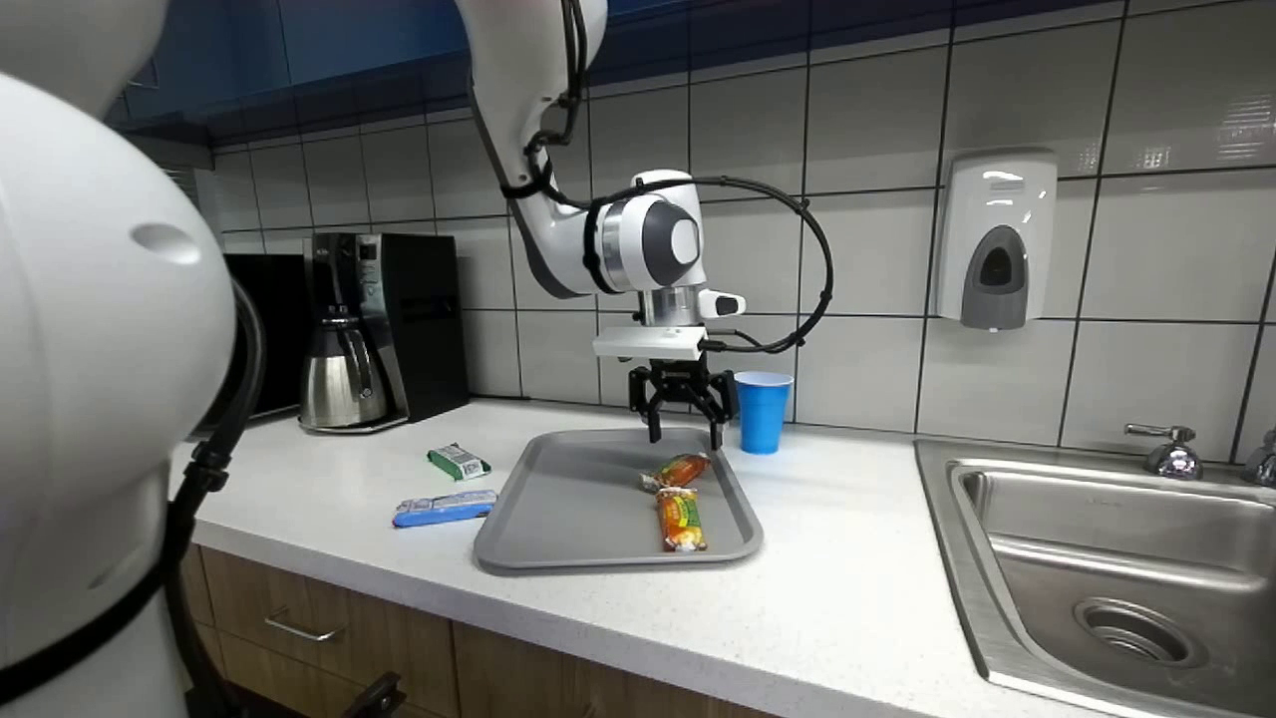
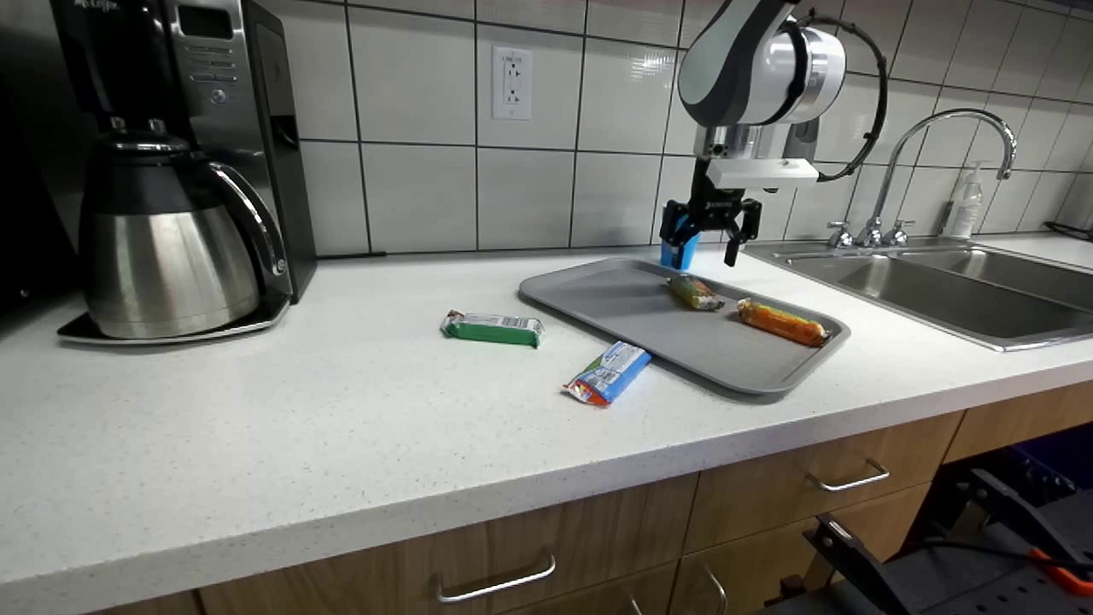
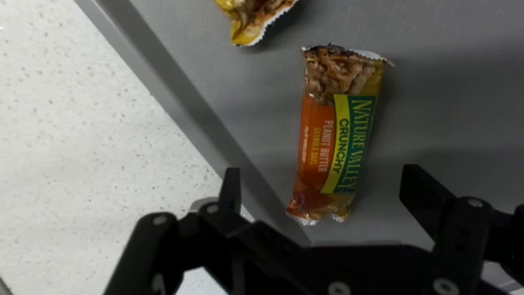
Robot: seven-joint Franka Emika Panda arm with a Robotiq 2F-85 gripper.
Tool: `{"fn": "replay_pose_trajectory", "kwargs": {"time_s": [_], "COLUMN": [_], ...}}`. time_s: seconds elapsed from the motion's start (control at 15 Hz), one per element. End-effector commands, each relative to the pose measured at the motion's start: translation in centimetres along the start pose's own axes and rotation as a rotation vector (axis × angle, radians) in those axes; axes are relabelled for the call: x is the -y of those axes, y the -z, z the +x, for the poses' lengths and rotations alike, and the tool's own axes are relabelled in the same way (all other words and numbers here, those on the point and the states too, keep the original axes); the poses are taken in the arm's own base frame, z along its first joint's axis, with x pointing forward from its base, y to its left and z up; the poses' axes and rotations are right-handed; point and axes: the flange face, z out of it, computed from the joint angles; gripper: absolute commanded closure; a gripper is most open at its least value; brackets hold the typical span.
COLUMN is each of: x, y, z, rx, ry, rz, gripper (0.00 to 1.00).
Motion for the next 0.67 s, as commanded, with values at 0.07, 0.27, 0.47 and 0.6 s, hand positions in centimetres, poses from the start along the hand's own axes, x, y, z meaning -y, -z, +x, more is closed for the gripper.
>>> {"fn": "replay_pose_trajectory", "kwargs": {"time_s": [0.07, 0.27, 0.47, 0.6], "x": [-0.24, -0.25, -0.22, -0.22], "y": [0.71, 0.75, 0.68, 0.67], "z": [-0.07, -0.27, -0.35, -0.36], "rx": [-0.007, -0.005, -0.003, -0.003], "ry": [0.006, 0.008, 0.009, 0.009], "rz": [0.001, 0.002, 0.002, 0.002], "gripper": [0.0, 0.0, 0.0, 0.0]}}
